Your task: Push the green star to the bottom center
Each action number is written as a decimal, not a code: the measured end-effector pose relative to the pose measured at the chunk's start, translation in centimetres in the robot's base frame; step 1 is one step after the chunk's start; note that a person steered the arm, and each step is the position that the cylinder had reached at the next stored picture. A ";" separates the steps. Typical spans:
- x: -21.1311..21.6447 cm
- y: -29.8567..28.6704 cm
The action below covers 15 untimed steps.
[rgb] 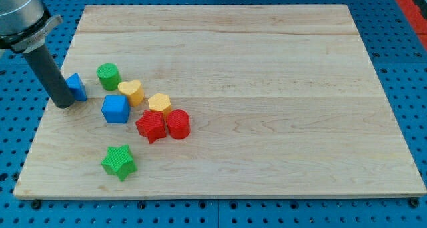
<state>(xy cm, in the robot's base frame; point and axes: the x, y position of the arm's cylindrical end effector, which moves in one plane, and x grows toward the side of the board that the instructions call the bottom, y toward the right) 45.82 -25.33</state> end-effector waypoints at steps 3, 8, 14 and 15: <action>5.4 0.0; 10.6 3.5; 9.9 16.9; 8.8 19.9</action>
<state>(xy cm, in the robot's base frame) 54.67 -5.39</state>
